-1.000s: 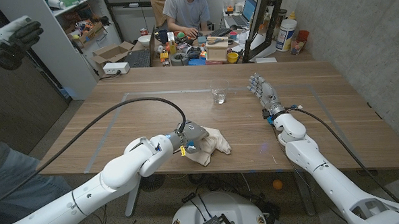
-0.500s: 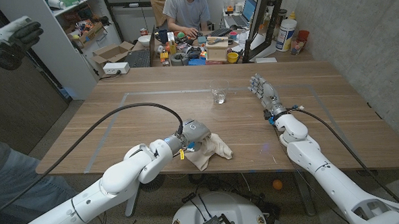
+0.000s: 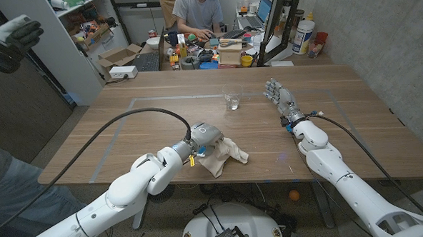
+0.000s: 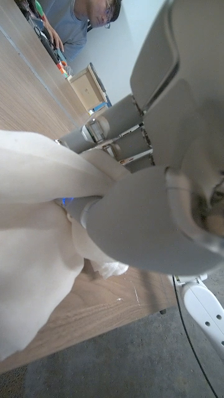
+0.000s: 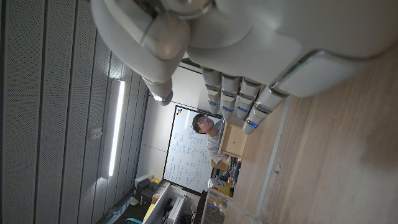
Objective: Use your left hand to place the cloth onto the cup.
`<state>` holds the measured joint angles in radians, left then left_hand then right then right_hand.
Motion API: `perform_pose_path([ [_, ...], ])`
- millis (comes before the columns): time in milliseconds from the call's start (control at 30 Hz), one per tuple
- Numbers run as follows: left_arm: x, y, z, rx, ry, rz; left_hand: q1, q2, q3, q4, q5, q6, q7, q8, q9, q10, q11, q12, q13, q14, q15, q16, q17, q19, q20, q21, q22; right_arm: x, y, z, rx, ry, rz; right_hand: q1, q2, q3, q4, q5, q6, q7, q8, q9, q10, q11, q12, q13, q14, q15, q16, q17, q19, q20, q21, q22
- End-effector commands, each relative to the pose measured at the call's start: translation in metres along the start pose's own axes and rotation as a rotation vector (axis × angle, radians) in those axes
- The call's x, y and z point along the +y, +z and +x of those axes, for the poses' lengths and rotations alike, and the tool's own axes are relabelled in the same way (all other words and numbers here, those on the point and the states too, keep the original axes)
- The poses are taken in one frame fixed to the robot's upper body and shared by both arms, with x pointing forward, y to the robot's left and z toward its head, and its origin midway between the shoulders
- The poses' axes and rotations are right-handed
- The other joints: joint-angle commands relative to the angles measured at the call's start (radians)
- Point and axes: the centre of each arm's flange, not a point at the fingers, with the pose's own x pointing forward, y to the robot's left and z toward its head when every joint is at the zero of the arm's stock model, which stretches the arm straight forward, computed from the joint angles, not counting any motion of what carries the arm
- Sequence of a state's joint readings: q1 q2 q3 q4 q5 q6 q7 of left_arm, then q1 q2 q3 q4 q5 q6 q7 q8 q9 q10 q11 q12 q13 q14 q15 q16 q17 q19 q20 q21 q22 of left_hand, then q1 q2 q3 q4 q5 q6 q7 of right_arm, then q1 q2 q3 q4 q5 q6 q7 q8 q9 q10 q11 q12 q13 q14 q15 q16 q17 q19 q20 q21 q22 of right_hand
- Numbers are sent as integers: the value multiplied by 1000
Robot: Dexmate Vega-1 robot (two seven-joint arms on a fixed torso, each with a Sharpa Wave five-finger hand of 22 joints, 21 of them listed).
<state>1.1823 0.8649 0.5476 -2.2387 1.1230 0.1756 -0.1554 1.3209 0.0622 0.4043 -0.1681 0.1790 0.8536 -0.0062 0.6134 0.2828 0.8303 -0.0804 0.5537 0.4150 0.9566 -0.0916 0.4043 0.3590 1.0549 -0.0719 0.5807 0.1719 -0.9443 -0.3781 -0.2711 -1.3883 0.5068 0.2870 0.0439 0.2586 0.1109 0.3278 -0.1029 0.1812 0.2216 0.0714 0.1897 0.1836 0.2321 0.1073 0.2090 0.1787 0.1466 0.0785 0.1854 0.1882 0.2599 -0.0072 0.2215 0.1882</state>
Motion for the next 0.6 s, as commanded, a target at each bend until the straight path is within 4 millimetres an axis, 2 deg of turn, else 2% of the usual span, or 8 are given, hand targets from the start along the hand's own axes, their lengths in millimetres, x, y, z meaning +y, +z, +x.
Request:
perform_pose_path([
  [33, 26, -13, -5, 51, 85, 0, 38, 34, 27, 15, 5, 53, 58, 7, 21, 21, -19, 19, 131, 57, -81, -7, 12, -3, -7, 1, 1, -1, 8, -4, -13, -8, -7, 11, 0, 8, -2, 4, 1, -3, 4, 2, 8, 3, 0, 3, 7, 3, 5, 3, 3, 6, -2, 6],
  [600, 61, -39, -11, 110, 193, 39, 40, 29, 32, 20, 6, 54, 52, 11, 18, 22, -20, 26, 160, 59, -83, -15, 37, -16, -7, -7, 1, 8, 19, 1, -31, -1, -23, 10, 0, 8, -2, 4, 4, -3, 5, 2, 9, 2, -1, 3, 8, 3, 5, 3, 3, 4, -2, 6],
])
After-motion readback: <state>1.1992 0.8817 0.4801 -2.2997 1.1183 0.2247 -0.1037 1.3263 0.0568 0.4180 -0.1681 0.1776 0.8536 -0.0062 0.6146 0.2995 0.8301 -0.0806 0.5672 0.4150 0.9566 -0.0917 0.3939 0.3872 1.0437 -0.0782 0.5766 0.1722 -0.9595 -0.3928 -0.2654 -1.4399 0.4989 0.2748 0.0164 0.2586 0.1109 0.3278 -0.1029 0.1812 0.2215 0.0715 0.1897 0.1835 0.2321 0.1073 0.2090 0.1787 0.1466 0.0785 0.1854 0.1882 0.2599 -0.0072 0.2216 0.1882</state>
